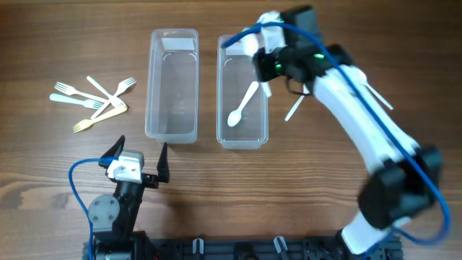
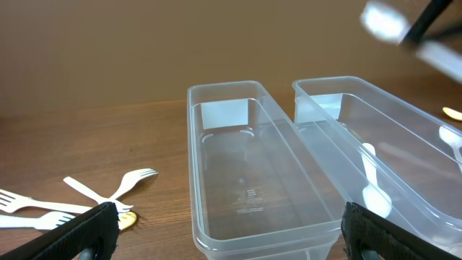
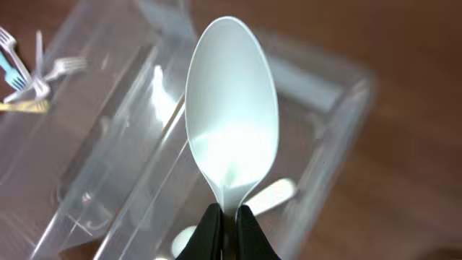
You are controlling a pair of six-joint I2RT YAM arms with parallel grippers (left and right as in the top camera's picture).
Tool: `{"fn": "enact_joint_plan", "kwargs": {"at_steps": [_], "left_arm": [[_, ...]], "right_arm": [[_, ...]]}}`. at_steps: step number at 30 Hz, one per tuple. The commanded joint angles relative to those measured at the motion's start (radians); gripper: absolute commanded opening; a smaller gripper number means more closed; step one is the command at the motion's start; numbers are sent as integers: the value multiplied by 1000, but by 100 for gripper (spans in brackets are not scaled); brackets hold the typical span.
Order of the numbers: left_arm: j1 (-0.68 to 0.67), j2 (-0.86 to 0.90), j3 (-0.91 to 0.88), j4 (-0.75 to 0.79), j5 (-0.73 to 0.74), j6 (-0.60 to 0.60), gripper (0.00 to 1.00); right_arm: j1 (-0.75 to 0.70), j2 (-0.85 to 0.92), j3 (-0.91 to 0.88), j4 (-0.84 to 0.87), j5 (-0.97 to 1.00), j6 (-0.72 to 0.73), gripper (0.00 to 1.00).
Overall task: Pack container
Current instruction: 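Carry the spoons left and release them into the right container, then return the right gripper to the spoons and grasp the cream spoon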
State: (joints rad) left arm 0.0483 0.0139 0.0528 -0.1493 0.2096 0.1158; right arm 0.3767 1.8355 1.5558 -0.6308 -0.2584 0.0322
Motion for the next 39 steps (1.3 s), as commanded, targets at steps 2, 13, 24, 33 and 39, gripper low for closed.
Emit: {"fn": "enact_joint_plan", "kwargs": {"at_steps": [2,13,24,33,39], "left_arm": [[6,-7,-7,3,2,15,100],[6,-7,-7,3,2,15,100],[6,-7,-7,3,2,15,100],[6,-7,-7,3,2,15,100],[6,-7,-7,3,2,15,100]], "right_arm": [[50,102,-9,56,-109,136,24],[-31,-222,10,11,-96,184,100],[-346,-409,-6,-367,404,170,100],[-355,-88,-6,-325,617,-334,100],[-463,129,-6,-230,403,-312,100]]}}
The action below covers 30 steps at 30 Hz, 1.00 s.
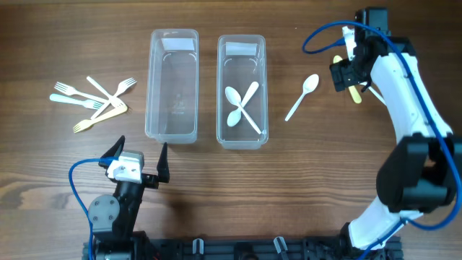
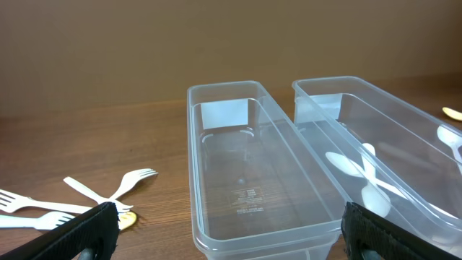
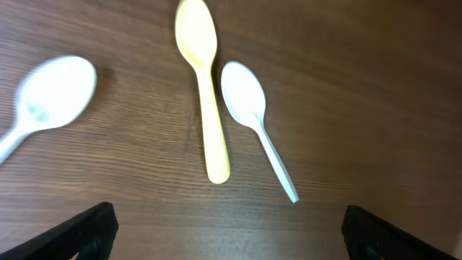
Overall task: Pack container
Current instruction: 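Return the right gripper to the spoons and grasp the cream spoon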
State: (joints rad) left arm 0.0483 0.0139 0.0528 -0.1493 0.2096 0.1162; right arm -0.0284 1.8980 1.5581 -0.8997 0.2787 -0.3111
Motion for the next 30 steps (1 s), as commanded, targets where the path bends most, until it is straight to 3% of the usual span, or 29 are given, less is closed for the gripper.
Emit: {"fn": "enact_joint_plan", "kwargs": {"at_steps": [1,13,16,22,30], "left_arm": [[6,-7,-7,3,2,14,100],[6,-7,-7,3,2,14,100],[6,-7,-7,3,2,14,100],[6,-7,-7,3,2,14,100],[6,-7,-7,3,2,14,100]], "right_arm": [[-72,83,-8,50,-147,50,100],[-200,193,-9,140,-119,83,99],[-204,206,-9,144,-124,34,97],[-198,208,-18,140,-416,-109,94],[-181,220,-143,268,-460,-160,91]]}}
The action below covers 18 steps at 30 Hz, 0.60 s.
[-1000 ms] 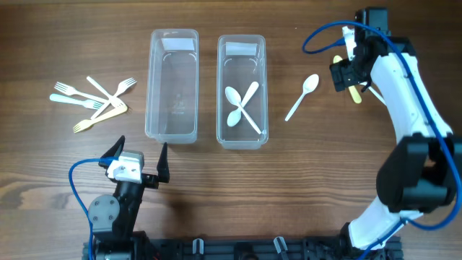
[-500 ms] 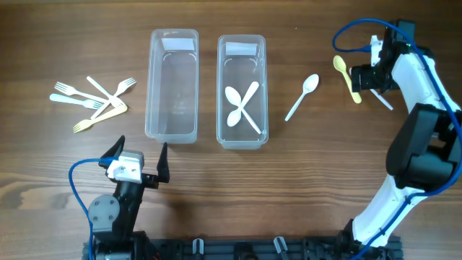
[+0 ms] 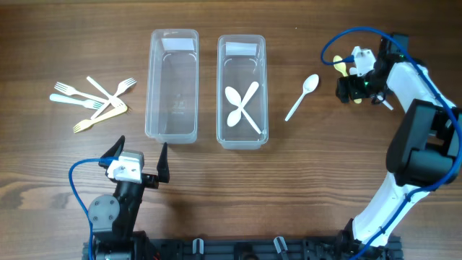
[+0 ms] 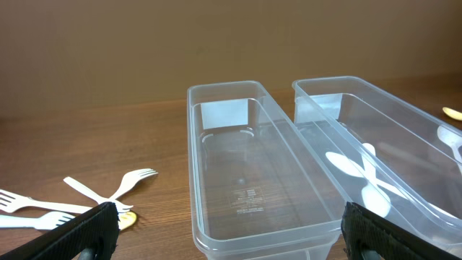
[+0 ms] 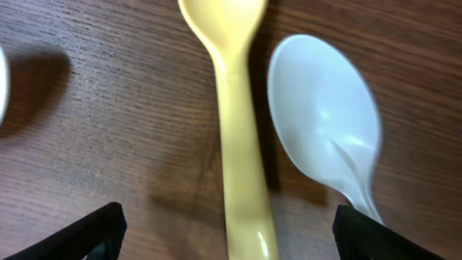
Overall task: Pack container
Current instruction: 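Return the right gripper to the spoons and grasp the cream spoon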
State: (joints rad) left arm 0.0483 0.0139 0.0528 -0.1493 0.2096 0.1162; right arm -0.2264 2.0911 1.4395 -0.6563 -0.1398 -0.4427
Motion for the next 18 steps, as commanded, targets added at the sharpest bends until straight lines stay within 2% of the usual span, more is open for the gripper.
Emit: {"fn": "enact_joint_plan", "kwargs": {"at_steps": [1,5,7,9,16,17,18], "left_arm": [[6,-7,-7,3,2,14,100],[6,-7,-7,3,2,14,100],[6,-7,-7,3,2,14,100],[6,-7,-7,3,2,14,100],[6,-7,-7,3,2,14,100],[6,-7,-7,3,2,14,100],[6,-7,-7,3,2,14,100]], "right_arm": [[21,32,-24,32,-42,-29,89],[34,71,-24,48,-42,-29,81],[39,79,-24,68,-42,-25,83],[39,79,-24,90,-41,-21,80],[39,79,-24,134,-42,-21,58],[39,79,-24,142,-42,-20,50],[39,79,-24,148,-42,-17,48]]}}
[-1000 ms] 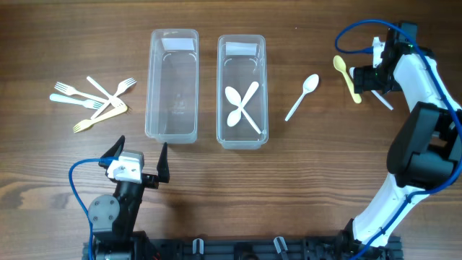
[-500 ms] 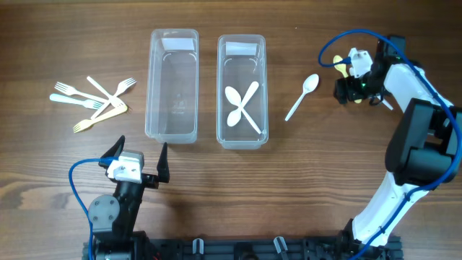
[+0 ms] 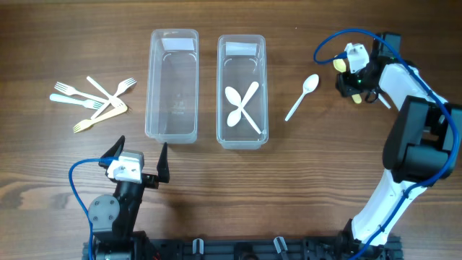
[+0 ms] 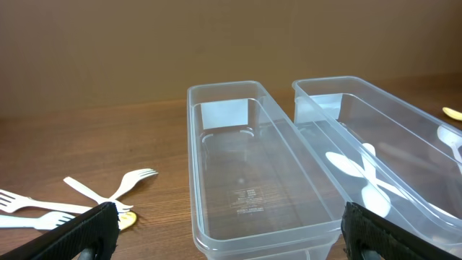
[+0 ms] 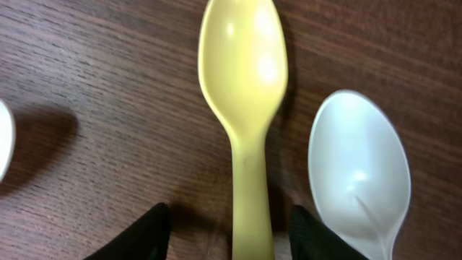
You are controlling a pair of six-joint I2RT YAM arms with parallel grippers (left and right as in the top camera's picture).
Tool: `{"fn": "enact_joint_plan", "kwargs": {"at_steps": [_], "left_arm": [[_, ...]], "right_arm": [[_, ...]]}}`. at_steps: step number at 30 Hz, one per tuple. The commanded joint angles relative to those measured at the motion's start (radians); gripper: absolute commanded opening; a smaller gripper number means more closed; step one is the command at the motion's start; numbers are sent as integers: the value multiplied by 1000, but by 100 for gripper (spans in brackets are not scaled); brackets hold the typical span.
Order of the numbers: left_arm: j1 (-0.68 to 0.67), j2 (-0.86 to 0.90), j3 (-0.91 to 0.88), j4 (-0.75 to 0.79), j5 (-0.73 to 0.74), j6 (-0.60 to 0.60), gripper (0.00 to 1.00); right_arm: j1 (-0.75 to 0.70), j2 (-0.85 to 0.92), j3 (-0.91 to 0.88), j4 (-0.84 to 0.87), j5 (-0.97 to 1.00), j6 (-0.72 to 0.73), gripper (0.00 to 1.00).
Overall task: Pack container
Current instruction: 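Return the right gripper to the spoons and grasp the cream spoon, then carry the cream spoon into the right container and release it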
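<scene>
A yellow spoon (image 5: 243, 72) lies on the table at the far right, bowl away from me, beside a white spoon (image 5: 359, 166). My right gripper (image 5: 229, 214) is down at the table with a finger on either side of the yellow handle; the jaws stand narrowed but apart from it. In the overhead view that right gripper (image 3: 354, 85) covers most of the yellow spoon (image 3: 339, 65). The right clear container (image 3: 219, 87) holds two crossed white spoons (image 3: 242, 108). The left clear container (image 3: 149, 87) is bare inside. My left gripper (image 3: 142, 146) rests open near the front.
Another white spoon (image 3: 303, 94) lies between the right container and my right gripper. A heap of white, blue and yellow forks (image 3: 94, 101) lies left of the containers, also in the left wrist view as forks (image 4: 108, 191). The right arm's blue cable loops over the far right.
My right gripper's jaws have narrowed around the yellow spoon's handle, and the wrist view sits a little further back along the spoon. The left arm and both containers have not changed.
My right gripper held a white spoon over the right container, which had one spoon in it. Then two spoons lay crossed in that container and the gripper was open above the spoons at the far right. It then came low over the yellow spoon and now straddles its handle.
</scene>
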State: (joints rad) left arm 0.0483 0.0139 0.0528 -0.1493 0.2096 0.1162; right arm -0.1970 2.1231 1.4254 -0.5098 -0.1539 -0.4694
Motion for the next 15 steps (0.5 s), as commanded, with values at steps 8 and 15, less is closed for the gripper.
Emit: {"fn": "enact_joint_plan", "kwargs": {"at_steps": [8,15], "left_arm": [[6,-7,-7,3,2,14,100],[6,-7,-7,3,2,14,100]], "right_arm": [[9,47,-10,13,-31,63,4],[77,-54,46,-73,-31,211,4]]}}
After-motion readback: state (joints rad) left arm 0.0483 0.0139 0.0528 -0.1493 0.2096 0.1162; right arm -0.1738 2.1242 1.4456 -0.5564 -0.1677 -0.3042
